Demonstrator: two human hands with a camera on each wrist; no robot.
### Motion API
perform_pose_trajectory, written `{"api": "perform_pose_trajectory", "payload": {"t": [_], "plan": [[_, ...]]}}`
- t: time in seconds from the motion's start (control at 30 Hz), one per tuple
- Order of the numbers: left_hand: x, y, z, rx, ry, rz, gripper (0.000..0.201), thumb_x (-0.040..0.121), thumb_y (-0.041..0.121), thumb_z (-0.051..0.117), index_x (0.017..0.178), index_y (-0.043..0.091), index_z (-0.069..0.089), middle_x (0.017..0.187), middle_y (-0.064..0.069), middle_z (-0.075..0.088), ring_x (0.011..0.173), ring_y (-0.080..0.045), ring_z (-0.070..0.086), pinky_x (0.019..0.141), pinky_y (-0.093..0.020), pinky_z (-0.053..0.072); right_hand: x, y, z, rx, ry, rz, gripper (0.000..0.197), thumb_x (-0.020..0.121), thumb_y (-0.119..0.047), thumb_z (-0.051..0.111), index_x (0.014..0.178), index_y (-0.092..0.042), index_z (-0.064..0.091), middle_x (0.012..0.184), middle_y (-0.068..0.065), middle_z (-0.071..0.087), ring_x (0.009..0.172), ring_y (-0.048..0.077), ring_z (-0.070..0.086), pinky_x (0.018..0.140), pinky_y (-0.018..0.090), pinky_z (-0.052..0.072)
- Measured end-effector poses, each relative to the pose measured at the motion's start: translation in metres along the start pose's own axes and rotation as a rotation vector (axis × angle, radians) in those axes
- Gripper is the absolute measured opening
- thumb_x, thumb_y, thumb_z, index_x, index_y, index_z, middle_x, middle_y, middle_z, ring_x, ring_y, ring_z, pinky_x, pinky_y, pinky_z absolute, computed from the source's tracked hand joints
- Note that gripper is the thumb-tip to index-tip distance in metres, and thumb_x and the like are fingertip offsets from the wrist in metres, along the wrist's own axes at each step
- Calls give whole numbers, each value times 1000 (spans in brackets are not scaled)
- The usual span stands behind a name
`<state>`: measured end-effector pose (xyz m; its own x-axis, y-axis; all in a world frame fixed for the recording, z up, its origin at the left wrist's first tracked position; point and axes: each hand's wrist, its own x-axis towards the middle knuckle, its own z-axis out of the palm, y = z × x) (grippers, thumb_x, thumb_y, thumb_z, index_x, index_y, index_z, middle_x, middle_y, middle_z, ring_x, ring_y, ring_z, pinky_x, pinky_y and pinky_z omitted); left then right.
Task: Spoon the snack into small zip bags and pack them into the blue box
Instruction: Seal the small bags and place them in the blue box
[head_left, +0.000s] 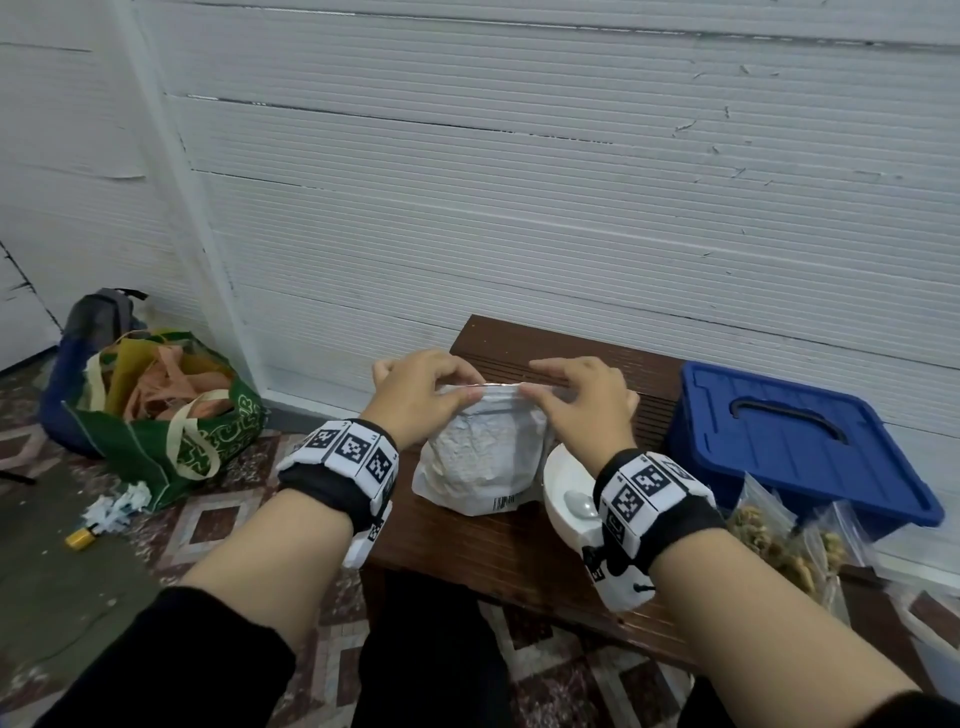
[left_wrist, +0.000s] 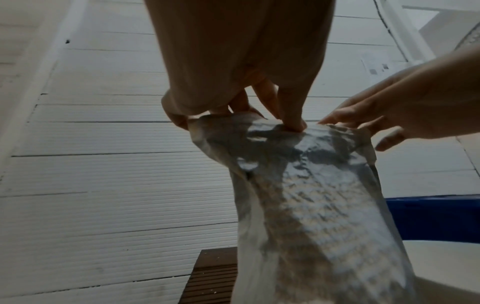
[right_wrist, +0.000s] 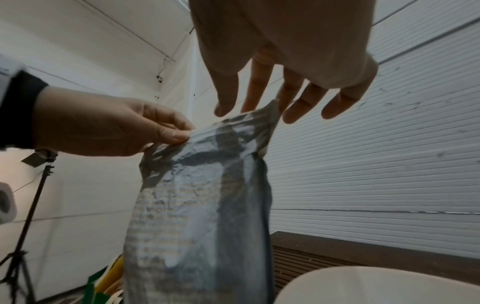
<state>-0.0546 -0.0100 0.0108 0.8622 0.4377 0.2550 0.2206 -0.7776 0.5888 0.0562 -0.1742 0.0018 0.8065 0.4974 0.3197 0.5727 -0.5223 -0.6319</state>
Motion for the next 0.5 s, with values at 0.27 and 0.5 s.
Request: {"api": "perform_pose_trajectory", "payload": {"t": [0.27,0.5], "plan": [[-3,14,7,81,54,8,5,89,46,63,91,44,66,97,23,57,107,-2,45,78,-32,14,-67,44,-40,90,184,367,39,88,-32,65,125,-21,61,81,2,58,80,15,54,74,27,40],[-2,22,16,157,134,-45,8,87,43,66,89,37,70,98,12,52,114,-18,41,82,-31,14,-125,67,-33,-28,49,585,54,89,-40,61,136,-18,48,109,9,66,106,27,59,92,37,47]]}}
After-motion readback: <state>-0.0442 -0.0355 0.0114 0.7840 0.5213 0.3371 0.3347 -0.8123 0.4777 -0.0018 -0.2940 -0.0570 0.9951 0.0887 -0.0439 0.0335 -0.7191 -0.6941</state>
